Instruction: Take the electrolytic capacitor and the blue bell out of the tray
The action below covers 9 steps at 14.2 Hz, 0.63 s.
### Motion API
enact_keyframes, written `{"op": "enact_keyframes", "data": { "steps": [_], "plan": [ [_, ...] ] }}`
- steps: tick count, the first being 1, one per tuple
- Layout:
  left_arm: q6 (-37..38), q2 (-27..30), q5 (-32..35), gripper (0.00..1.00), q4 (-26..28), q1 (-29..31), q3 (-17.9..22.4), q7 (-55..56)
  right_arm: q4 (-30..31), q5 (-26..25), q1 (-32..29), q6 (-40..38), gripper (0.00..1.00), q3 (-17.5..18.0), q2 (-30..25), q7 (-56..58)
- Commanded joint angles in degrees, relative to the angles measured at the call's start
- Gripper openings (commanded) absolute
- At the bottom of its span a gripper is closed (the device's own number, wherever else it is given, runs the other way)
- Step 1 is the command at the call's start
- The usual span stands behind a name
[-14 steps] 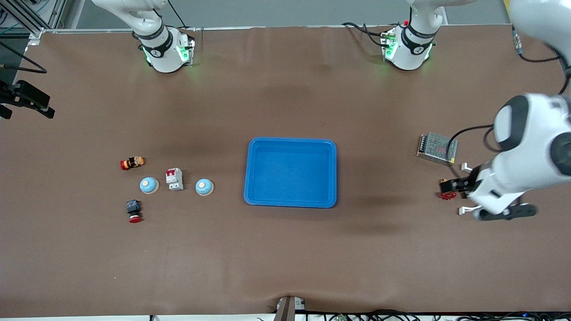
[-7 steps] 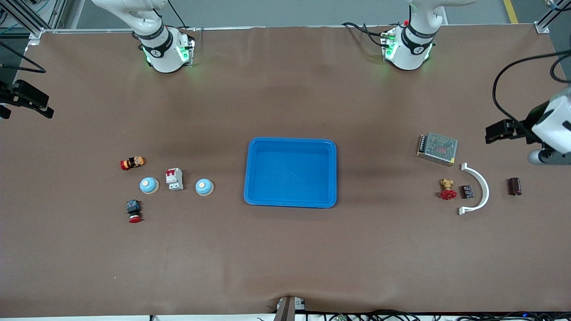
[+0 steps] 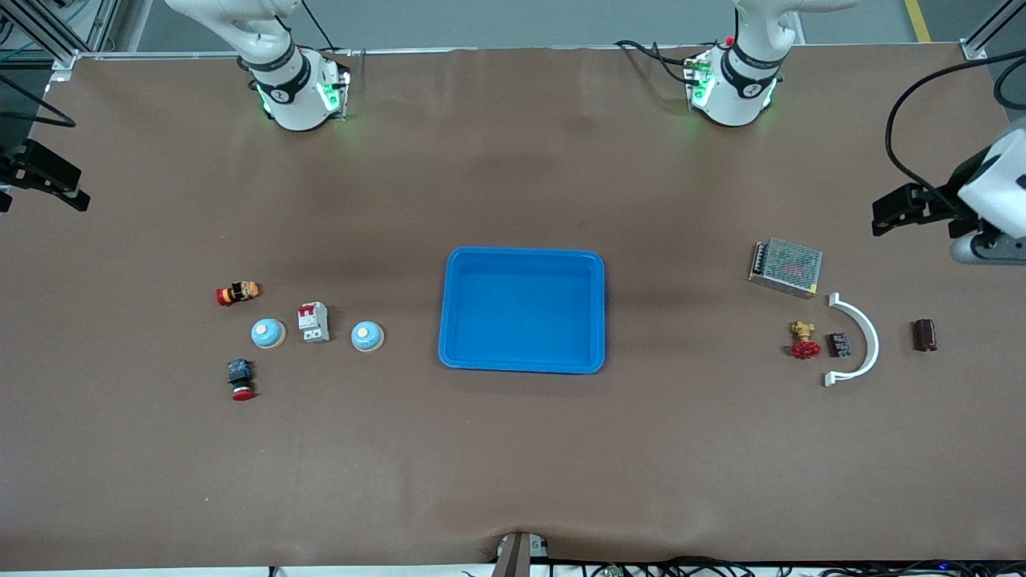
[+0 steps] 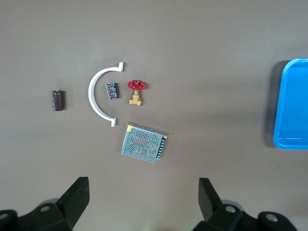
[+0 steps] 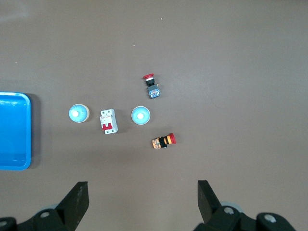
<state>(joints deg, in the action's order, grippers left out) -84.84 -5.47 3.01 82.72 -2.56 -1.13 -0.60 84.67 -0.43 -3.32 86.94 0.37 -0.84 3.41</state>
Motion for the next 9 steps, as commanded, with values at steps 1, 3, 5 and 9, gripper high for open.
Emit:
{"op": "enact_keyframes", "data": {
  "steps": [1, 3, 5, 9],
  "plan": [
    [0.5, 3.0, -1.0, 1.00, 1.1, -0.8, 0.2, 0.2, -1.2, -0.7, -0.1, -0.6, 1.00, 0.3, 0.3, 0.0],
    [0.5, 3.0, -0.8, 1.00, 1.0, -1.6, 0.3, 0.5, -1.2, -0.7, -0.2, -0.6, 1.00, 0.3, 0.3, 0.0],
    [0.4, 3.0, -0.8, 1.00, 1.0, -1.7, 0.2, 0.5, -1.2, -0.6, -0.5, -0.6, 1.00, 0.3, 0.4, 0.0],
    [0.3, 2.7, -0.9, 1.00, -0.7, -1.6, 0.4, 0.6, -1.2, -0.6, -0.5, -0.6, 1.00, 0.2, 0.4, 0.0]
  ]
}}
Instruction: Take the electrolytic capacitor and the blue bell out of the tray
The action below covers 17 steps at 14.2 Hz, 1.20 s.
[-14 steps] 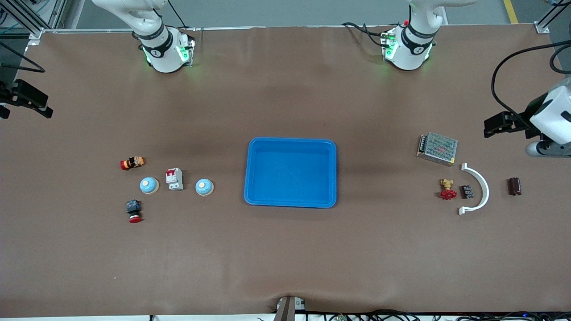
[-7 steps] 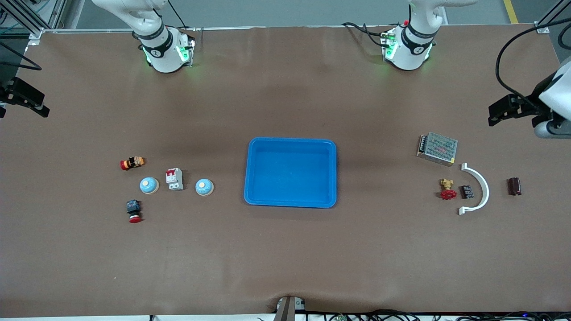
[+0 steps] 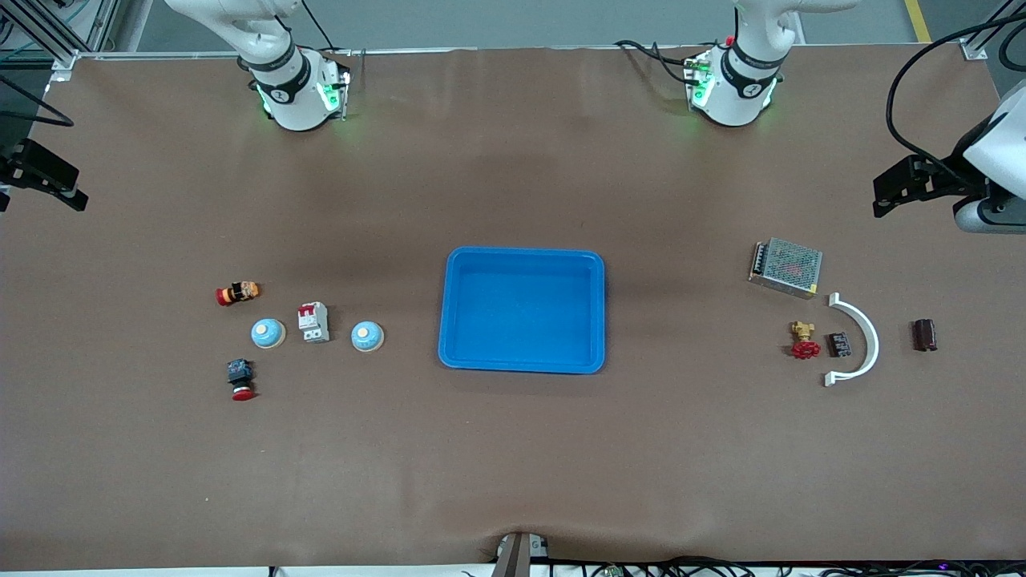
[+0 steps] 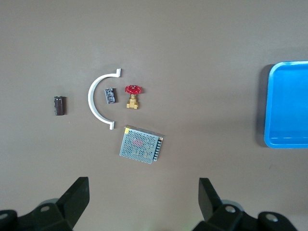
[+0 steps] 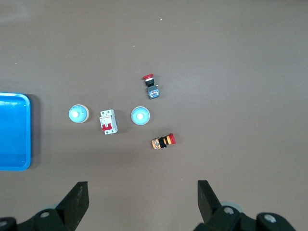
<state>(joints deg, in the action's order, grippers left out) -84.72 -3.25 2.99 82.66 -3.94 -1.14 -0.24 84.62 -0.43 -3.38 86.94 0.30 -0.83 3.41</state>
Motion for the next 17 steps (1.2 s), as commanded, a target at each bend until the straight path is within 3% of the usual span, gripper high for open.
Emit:
{"op": "enact_keyframes", "data": {
  "steps": [1, 17],
  "plan": [
    [0.1, 0.4, -0.8, 1.00, -0.7, -0.1, 0.4, 0.2, -1.1, -0.6, -0.5, -0.6, 1.00, 0.3, 0.4, 0.0],
    [0.1, 0.4, -0.8, 1.00, -0.9, 0.7, 0.8, -1.2, -1.1, -0.5, -0.5, -0.6, 1.00, 0.3, 0.5, 0.0]
  ]
}}
